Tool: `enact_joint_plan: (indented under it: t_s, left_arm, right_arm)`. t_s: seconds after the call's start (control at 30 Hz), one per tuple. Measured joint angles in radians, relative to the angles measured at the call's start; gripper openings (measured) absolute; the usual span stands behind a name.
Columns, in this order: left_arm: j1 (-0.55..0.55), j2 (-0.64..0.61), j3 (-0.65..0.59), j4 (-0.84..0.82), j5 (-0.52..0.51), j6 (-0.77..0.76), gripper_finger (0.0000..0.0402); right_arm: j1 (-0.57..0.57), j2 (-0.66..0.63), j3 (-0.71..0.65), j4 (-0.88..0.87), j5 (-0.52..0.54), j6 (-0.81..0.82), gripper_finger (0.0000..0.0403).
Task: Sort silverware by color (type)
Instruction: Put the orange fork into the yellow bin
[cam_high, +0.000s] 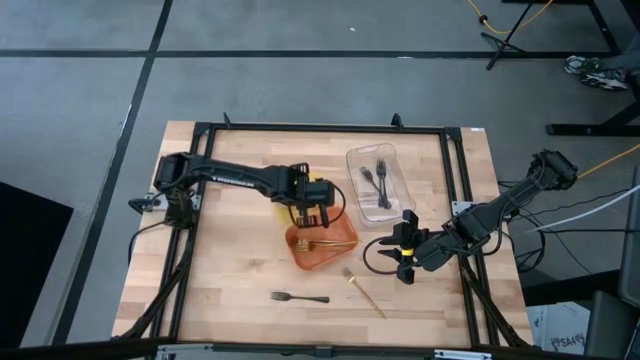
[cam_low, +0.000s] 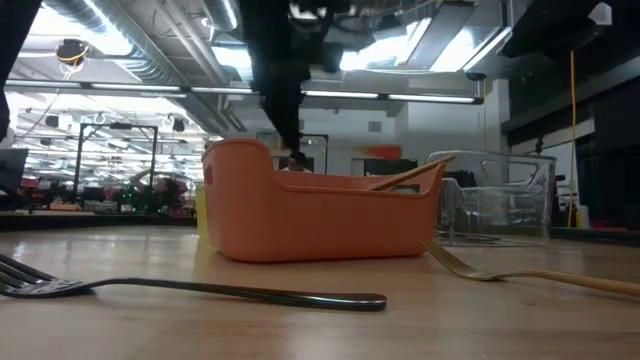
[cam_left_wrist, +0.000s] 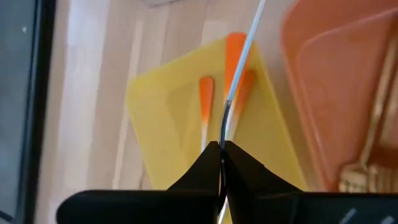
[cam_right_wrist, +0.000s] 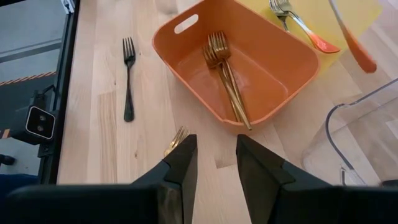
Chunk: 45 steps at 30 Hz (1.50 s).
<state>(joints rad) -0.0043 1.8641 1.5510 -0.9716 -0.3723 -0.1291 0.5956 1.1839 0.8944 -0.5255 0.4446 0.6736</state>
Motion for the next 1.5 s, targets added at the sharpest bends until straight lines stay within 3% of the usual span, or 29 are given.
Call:
enact_joint_plan:
  t_s: [0.2, 0.43, 0.83, 1.5]
  left_arm:
    - [0.054, 0.0, -0.136, 0.147, 0.048, -0.002, 0.0004]
    - [0.094, 0.0, -0.213, 0.273, 0.065, -0.052, 0.0004]
    - [0.122, 0.0, -0.223, 0.282, 0.05, -0.2, 0.0004]
    - [0.112, 0.0, -0.271, 0.249, 0.042, -0.229, 0.0004]
  right_arm:
    - [0.0, 0.0, 0.0, 0.0, 0.0, 0.0, 0.0104]
    - [0.0, 0.0, 0.0, 0.0, 0.0, -0.001, 0.0104]
    - [0.0, 0.0, 0.0, -0.001, 0.001, -0.001, 0.0104]
    - [0.0, 0.0, 0.0, -0.02, 0.001, -0.002, 0.0104]
